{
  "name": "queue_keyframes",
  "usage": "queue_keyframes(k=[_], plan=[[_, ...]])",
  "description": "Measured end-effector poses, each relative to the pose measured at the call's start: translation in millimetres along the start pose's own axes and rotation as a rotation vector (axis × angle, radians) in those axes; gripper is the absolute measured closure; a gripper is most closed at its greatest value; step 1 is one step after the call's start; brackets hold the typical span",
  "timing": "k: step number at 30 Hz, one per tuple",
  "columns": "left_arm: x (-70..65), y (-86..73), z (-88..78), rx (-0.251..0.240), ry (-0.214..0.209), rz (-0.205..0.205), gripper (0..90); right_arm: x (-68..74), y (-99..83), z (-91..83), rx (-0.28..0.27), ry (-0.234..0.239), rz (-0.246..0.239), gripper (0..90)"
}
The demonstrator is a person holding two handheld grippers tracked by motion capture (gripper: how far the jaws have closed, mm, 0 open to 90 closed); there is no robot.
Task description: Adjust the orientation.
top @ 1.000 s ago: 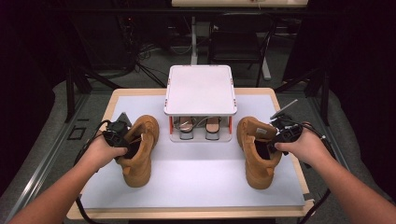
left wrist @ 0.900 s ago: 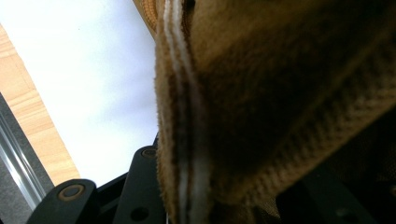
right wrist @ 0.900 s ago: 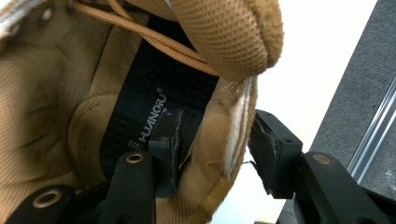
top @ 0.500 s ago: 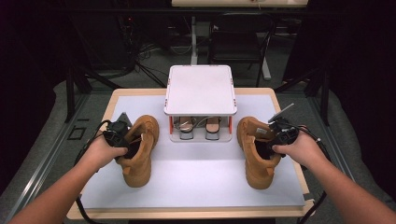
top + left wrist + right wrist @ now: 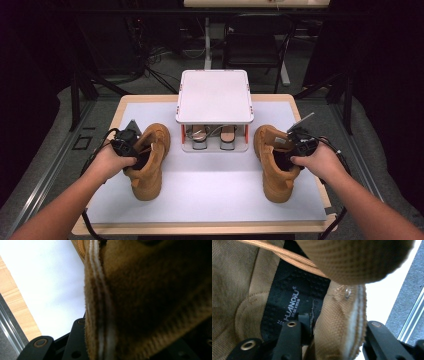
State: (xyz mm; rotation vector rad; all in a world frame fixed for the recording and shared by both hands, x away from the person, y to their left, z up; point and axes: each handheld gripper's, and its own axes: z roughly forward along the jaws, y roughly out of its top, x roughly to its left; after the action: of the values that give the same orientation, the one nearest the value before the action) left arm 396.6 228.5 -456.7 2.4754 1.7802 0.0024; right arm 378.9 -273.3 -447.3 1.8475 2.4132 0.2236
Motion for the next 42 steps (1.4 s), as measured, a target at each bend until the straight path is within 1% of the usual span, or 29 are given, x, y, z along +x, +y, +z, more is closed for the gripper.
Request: queue_keyframes(k=[1, 3, 5, 7, 8, 11, 13, 15, 16, 17, 18, 19, 22, 25, 29, 31, 32, 34, 35, 36, 42], plan=[[0.0, 0.2, 0.0, 0.001, 0.0, 0.0, 69.0, 1.6, 0.0, 0.8, -0.005, -0.003, 0.008, 67.1], [0.2, 0.3, 0.2, 0.0, 0.004, 0.002, 70.1, 2.4, 0.7, 1.0, 0.007, 0.0, 0.0, 70.7], [0.5, 0.3, 0.2, -0.001, 0.007, 0.002, 72.3, 4.6, 0.8, 1.5, 0.012, -0.015, -0.003, 72.5], [1.5, 0.4, 0.1, 0.001, 0.006, -0.009, 74.4, 5.1, 1.4, 1.4, 0.021, -0.018, -0.006, 74.0], [2.1, 0.4, 0.2, 0.0, 0.006, -0.018, 75.3, 4.9, 1.3, 2.0, 0.017, -0.011, 0.001, 74.7], [2.7, 1.0, 0.0, 0.004, 0.01, -0.016, 77.1, 5.1, 1.3, 2.0, 0.024, -0.02, -0.002, 75.9], [2.9, 1.8, -0.6, 0.011, 0.003, -0.018, 77.1, 5.5, 1.4, 1.9, 0.028, -0.025, -0.007, 76.4], [3.0, 3.1, -1.3, 0.018, -0.001, -0.009, 76.9, 6.5, 1.1, 2.5, 0.019, -0.027, -0.001, 76.5], [3.3, 3.7, -2.0, 0.026, -0.003, 0.004, 76.0, 6.4, 1.2, 2.5, 0.021, -0.026, -0.002, 76.5], [3.1, 4.1, -2.4, 0.028, -0.004, 0.011, 75.2, 5.4, 1.9, 1.5, 0.036, -0.028, -0.013, 76.6], [3.4, 4.5, -3.0, 0.031, -0.001, 0.02, 75.0, 5.9, 1.3, 2.5, 0.023, -0.025, -0.003, 76.7], [3.4, 4.7, -3.0, 0.034, 0.003, 0.025, 75.5, 5.0, 1.8, 1.7, 0.036, -0.026, -0.014, 76.8], [3.2, 5.0, -2.7, 0.036, 0.012, 0.033, 77.6, 4.3, 2.0, 1.6, 0.04, -0.021, -0.02, 77.0], [2.3, 5.0, -2.5, 0.038, 0.021, 0.062, 78.9, 5.1, 1.8, 2.7, 0.026, -0.019, -0.01, 77.1], [2.8, 4.4, -2.1, 0.032, 0.017, 0.071, 80.0, 5.0, 1.6, 2.7, 0.024, -0.019, -0.011, 77.2], [4.2, 4.2, -1.9, 0.031, 0.006, 0.066, 80.0, 4.8, 1.5, 2.8, 0.023, -0.016, -0.013, 77.1], [4.7, 4.2, -1.7, 0.028, 0.001, 0.061, 80.6, 3.9, 2.0, 1.9, 0.037, -0.017, -0.024, 77.2], [5.3, 3.7, -1.4, 0.022, -0.001, 0.051, 81.4, 3.5, 1.9, 1.6, 0.038, -0.013, -0.025, 77.7], [5.3, 3.6, -1.4, 0.022, -0.002, 0.047, 81.6, 3.1, 1.6, 1.7, 0.037, -0.011, -0.024, 78.0], [5.1, 3.6, -1.3, 0.021, 0.0, 0.047, 82.1, 4.1, 0.3, 3.4, 0.009, -0.007, 0.001, 78.3], [4.6, 3.3, -1.0, 0.019, -0.001, 0.032, 83.6, 2.8, -0.3, 3.5, 0.011, -0.004, 0.001, 79.9]])
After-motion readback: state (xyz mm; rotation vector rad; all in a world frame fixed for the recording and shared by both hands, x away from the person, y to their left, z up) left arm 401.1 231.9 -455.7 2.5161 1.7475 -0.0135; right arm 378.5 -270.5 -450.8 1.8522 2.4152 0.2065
